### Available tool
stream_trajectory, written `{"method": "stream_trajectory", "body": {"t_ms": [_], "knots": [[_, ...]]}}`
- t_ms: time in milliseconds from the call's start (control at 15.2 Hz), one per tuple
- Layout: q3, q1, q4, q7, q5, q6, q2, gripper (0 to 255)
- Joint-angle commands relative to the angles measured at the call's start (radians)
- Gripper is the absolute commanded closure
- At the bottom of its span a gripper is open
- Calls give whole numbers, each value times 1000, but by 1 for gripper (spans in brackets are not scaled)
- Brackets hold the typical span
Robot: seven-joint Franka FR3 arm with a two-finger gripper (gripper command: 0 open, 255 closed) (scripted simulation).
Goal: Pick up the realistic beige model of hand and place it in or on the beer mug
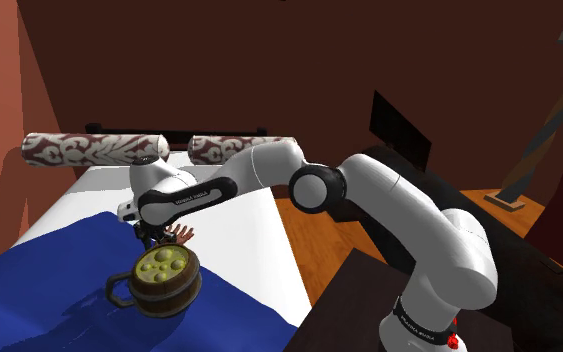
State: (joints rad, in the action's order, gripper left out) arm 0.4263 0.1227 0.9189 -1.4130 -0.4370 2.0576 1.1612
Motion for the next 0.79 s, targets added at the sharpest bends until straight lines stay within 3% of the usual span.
{"method": "stream_trajectory", "body": {"t_ms": [0, 726], "knots": [[3, 0, -2, -1, 3, -14, -13, 255], [21, -7, -3, -7, 19, -97, -94, 255]]}}
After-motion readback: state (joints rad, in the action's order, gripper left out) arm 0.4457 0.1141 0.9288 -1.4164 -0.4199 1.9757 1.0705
